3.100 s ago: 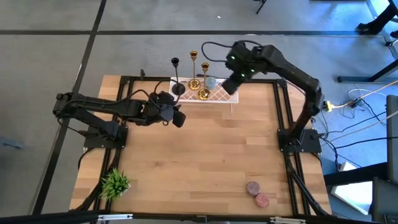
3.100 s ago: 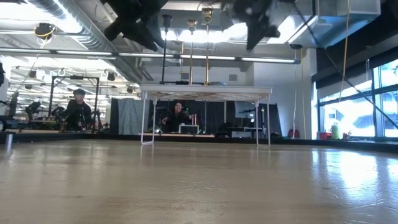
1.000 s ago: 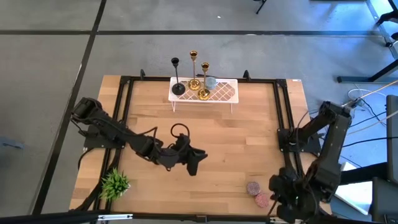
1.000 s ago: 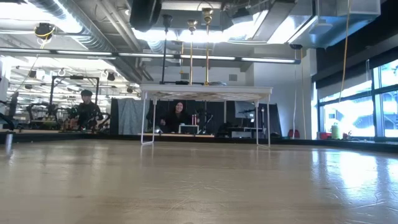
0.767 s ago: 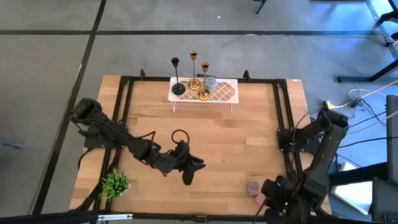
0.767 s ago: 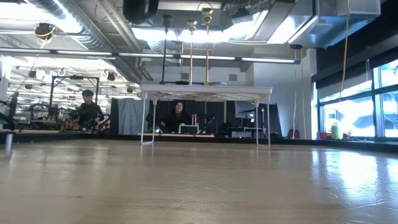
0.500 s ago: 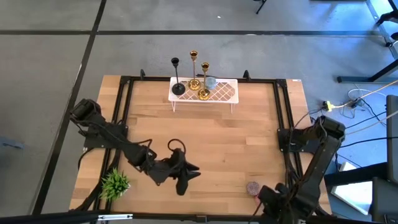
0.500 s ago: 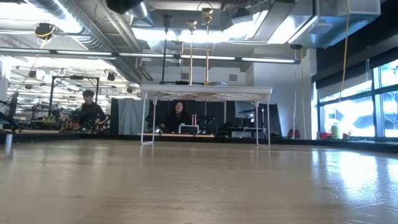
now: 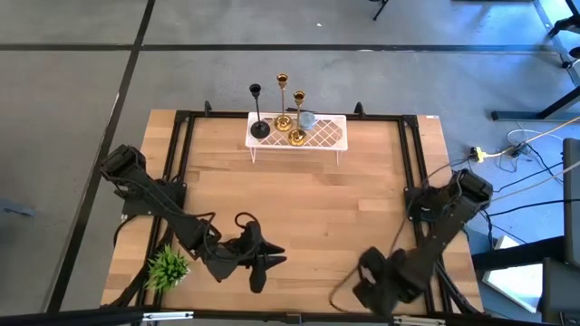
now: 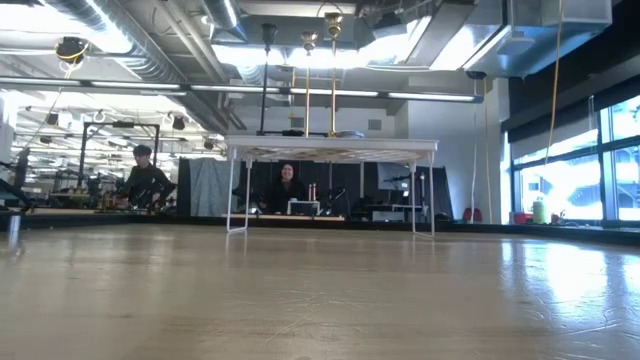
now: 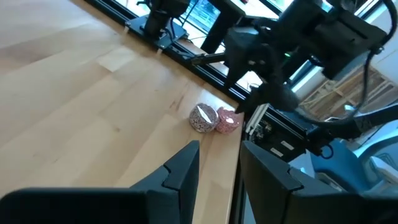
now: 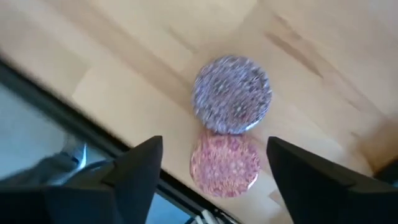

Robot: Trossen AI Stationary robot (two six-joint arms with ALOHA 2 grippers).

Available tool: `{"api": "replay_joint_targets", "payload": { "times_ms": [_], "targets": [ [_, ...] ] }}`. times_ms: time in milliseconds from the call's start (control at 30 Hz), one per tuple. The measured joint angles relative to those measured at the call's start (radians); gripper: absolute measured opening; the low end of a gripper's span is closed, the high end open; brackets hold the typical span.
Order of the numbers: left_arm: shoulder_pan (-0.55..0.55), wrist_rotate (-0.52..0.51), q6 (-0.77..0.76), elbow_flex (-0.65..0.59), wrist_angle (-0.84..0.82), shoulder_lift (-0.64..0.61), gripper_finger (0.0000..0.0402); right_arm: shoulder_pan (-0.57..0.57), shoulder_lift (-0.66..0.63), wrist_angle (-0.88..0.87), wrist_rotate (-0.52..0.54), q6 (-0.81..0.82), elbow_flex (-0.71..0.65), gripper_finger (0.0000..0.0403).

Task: Pick & Place candle stick holders
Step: Put the red patterned scented candle on the shelf

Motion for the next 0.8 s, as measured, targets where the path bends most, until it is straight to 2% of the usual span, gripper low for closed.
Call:
{"api": "replay_joint_targets", "payload": {
  "times_ms": [100,267,400,567,800],
  "targets": [
    [-0.001,0.0,0.002,0.0,0.0,0.0,0.0113,-0.06,0.0,0.002,-0.047,0.017,0.0,0.0311],
    [-0.001,0.004,0.003,0.0,0.0,0.0,0.0113,-0.102,0.0,0.017,-0.034,0.022,-0.001,0.0318],
    [-0.001,0.015,0.013,0.0,0.0,0.0,0.0113,-0.105,0.0,0.044,-0.041,0.045,-0.046,0.0318],
    [-0.001,0.017,0.018,0.0,0.0,0.0,0.0113,-0.088,0.0,0.149,-0.097,0.111,-0.127,0.0318],
    [0.002,0.017,0.027,0.0,0.0,0.0,0.0113,-0.079,0.0,0.177,-0.084,0.134,-0.13,0.0318]
  ]
}}
